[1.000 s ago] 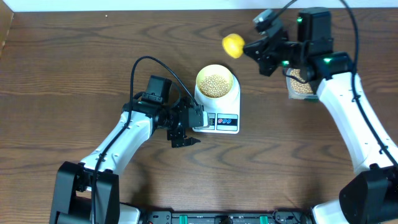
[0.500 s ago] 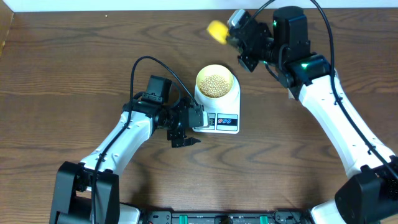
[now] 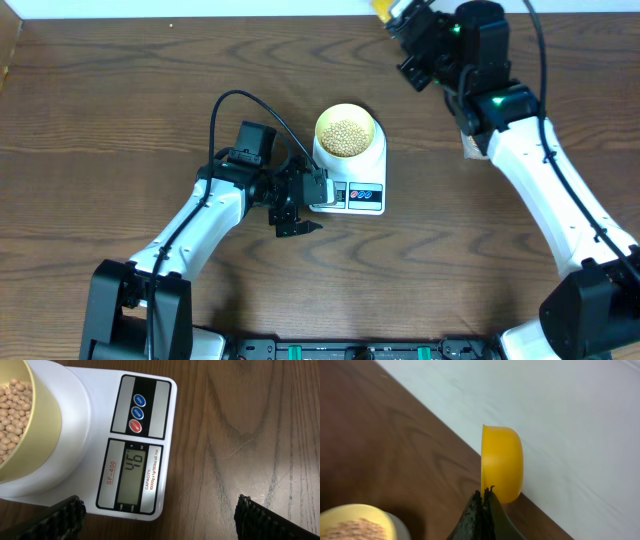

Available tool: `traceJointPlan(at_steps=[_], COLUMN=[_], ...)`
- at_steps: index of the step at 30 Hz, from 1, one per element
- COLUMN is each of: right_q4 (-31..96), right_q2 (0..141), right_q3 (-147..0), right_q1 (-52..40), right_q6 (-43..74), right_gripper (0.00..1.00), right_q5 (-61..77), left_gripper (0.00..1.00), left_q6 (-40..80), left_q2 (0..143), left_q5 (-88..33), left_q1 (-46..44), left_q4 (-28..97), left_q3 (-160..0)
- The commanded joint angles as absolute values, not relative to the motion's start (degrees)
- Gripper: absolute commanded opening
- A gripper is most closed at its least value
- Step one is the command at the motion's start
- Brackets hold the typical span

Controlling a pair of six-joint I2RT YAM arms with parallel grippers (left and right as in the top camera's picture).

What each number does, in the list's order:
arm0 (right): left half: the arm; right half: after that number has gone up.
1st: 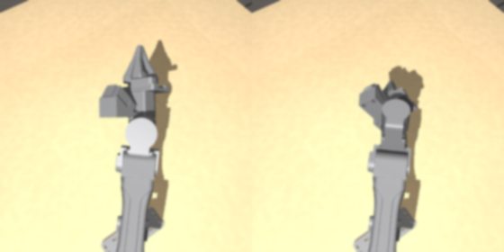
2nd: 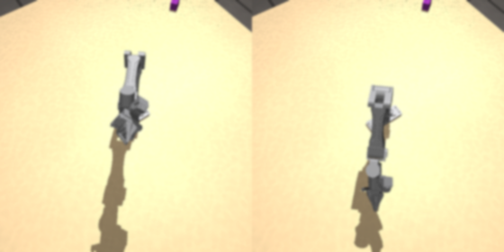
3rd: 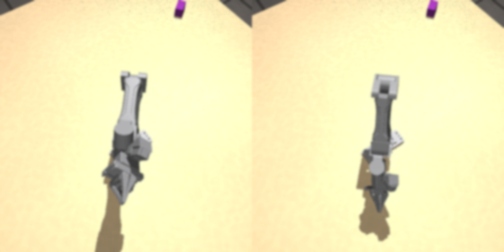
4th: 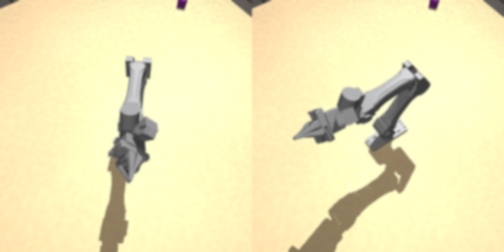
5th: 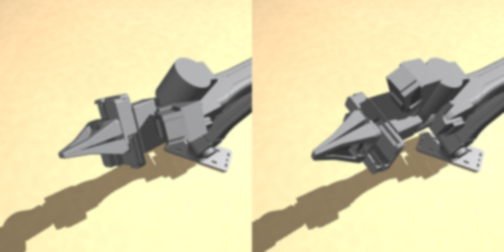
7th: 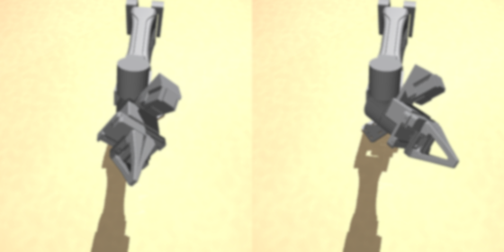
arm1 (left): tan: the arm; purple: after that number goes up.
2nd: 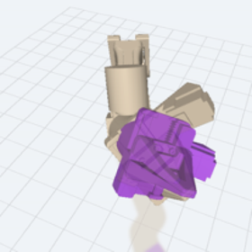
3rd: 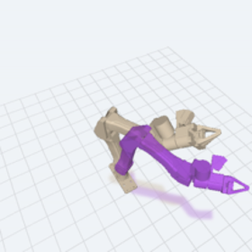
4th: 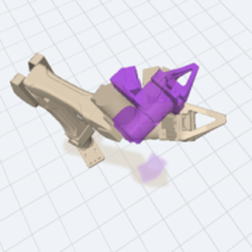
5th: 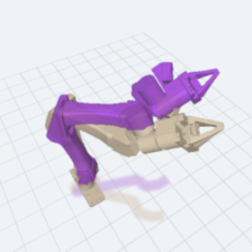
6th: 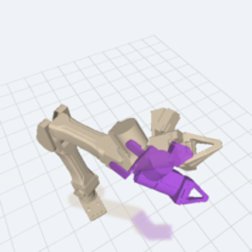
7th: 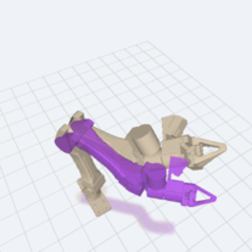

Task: Scoop item into bowl and weigh 50g on scale
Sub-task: 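Swing the scoop back right and lower it into the soybean tub, then drag the scoop through the soybeans with the right gripper and lift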

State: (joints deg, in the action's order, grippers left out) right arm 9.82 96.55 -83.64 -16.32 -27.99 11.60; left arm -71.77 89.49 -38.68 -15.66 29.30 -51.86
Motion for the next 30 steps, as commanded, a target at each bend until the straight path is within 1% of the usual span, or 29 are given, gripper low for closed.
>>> traceJointPlan(at_steps=[1, 4, 7, 12, 18, 22, 27, 30], right_q4=[10.11, 11.25, 14.70, 25.04, 40.56, 48.03, 49.89, 49.08], right_q2=[96.79, 96.79, 96.79, 96.79, 96.77, 96.77, 96.77, 96.77], right_q3=[-84.42, -84.42, -84.42, -84.42, -84.42, -84.42, -84.12, -82.87], right_q1=[-13.80, -11.92, -10.13, -6.04, -1.87, -0.43, -0.40, 0.01], right_q6=[-27.94, -25.32, -25.34, -25.32, -22.06, -18.24, -17.74, -14.74], right_gripper=[0.01, 0.01, 0.01, 0.01, 0.01, 0.01, 0.01, 0.01], right_q5=[4.14, -2.35, -6.46, -10.92, -11.05, -9.61, -7.16, -4.14], left_gripper=[0.98, 0.98, 0.98, 0.98, 0.98, 0.98, 0.98, 0.98], left_q6=[-71.09, -71.09, -71.09, -71.09, -71.09, -71.09, -71.09, -71.09], left_q2=[89.65, 89.65, 89.65, 89.65, 89.65, 89.65, 89.65, 89.65], left_q5=[-39.42, -39.42, -39.42, -39.42, -39.42, -39.42, -39.42, -39.42], left_q1=[-15.79, -15.79, -15.79, -15.79, -15.79, -15.79, -15.79, -15.79], left_q4=[29.28, 29.28, 29.28, 29.28, 29.28, 29.28, 29.28, 29.28], left_q3=[-51.16, -51.16, -51.16, -51.16, -51.16, -51.16, -51.16, -51.16])
